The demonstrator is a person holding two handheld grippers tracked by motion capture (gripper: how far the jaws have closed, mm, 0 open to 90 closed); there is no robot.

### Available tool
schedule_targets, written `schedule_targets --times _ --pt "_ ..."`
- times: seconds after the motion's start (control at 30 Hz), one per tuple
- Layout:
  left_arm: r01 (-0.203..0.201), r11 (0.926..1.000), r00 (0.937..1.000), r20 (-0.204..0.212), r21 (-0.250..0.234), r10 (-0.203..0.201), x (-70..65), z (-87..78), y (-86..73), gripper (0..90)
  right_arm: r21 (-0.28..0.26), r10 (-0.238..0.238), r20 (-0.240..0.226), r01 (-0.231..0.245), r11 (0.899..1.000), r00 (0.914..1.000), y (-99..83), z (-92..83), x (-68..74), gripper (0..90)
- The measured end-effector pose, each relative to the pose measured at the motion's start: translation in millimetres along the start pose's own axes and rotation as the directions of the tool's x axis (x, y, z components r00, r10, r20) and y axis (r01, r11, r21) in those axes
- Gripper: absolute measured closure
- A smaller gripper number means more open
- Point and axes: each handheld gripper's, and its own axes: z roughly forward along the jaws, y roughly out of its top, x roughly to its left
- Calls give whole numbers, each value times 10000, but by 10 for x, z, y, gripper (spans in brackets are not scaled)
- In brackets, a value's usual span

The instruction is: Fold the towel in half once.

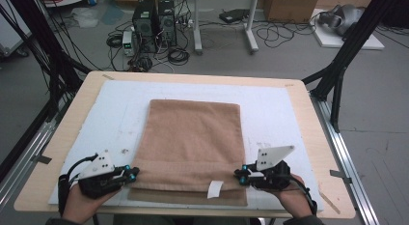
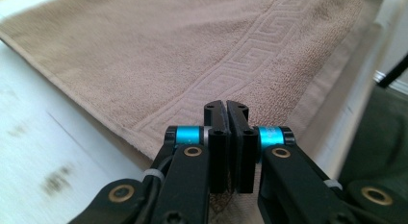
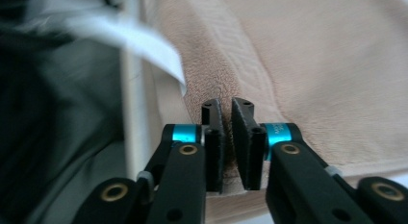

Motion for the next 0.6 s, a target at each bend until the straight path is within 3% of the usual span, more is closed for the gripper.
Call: schedule_targets --times 0.03,0.13,0.33,0.4,0.53,0.6 --pt "131 9998 9999 2 169 -131 9 17 -47 737 212 45 68 -47 9998 10000 -35 36 17 727" --pt "430 9988 9991 -84 251 -428 61 84 -135 682 204 607 155 -610 9979 9980 -149 123 -54 684" --pt "404 9992 9985 -363 36 -402 158 233 -121 558 -289 1683 344 -1673 9855 9851 -231 220 -296 553" --pt "559 9984 9980 -300 -113 -562 199 275 -102 531 -400 1686 620 -1663 9853 9837 -227 235 -356 524" --pt "738 9969 9967 -312 -258 -746 289 353 -26 475 -480 1810 739 -1778 9829 9807 -197 273 -458 478" --pt "862 9955 9957 -313 -406 -875 341 380 10 463 -534 1961 873 -1920 9799 9767 -180 297 -512 415"
